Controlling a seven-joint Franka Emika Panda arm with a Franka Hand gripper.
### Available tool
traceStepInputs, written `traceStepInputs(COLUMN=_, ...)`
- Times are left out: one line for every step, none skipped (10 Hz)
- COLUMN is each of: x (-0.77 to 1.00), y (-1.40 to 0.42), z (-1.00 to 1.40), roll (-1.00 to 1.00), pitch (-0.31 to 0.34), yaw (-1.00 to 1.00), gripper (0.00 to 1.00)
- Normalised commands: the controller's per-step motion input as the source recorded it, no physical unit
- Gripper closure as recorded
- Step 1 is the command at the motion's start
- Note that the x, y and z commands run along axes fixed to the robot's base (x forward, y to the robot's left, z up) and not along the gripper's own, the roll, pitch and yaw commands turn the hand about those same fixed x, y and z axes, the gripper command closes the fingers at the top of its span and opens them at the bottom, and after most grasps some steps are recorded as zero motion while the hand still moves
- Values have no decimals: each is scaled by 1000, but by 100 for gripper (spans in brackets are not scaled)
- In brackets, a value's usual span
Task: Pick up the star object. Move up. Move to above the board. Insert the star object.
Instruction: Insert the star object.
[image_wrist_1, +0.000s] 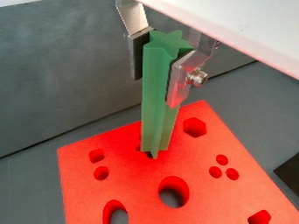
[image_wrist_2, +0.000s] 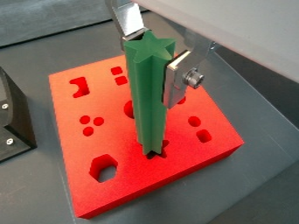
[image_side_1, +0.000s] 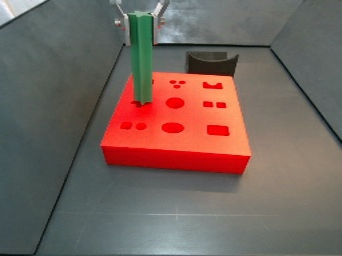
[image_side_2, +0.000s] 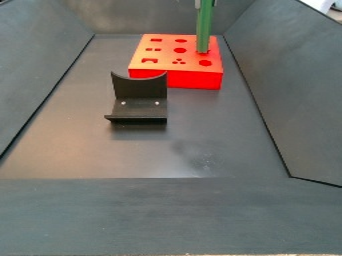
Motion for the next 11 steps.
traceStepInputs(x=-163, y=-63, z=0, roll=0, pitch=-117, yaw=0, gripper=100)
traceStepInputs(x=-23, y=-46, z=0, roll=0, pitch=-87, yaw=0, gripper=100)
traceStepInputs(x=0, y=0, z=-51, roll=13, pitch=-37, yaw=0, gripper=100)
traceStepInputs(x=0, y=0, z=-157, roll=7, pitch=-11, yaw=0, gripper=100)
traceStepInputs(x=0, y=0, z=-249, roll=7, pitch=-9, yaw=0, gripper=100)
traceStepInputs(x=0, y=0, z=-311, roll=3, pitch=-11, yaw=0, gripper=100)
traceStepInputs(x=0, y=0, z=-214, roll=0, pitch=-26, yaw=0, gripper=100)
traceStepInputs(x=9, y=0, z=-203, roll=9, pitch=-29, yaw=0, gripper=100)
traceStepInputs(x=0, y=0, z=-311, roll=19, pitch=-60, yaw=0, gripper=100)
traceStepInputs(x=0, y=-14, z=-557, roll=101, pitch=-56, yaw=0, gripper=100)
traceStepInputs(x=0, y=-23, z=-746, roll=170, pitch=-4, yaw=0, gripper=100)
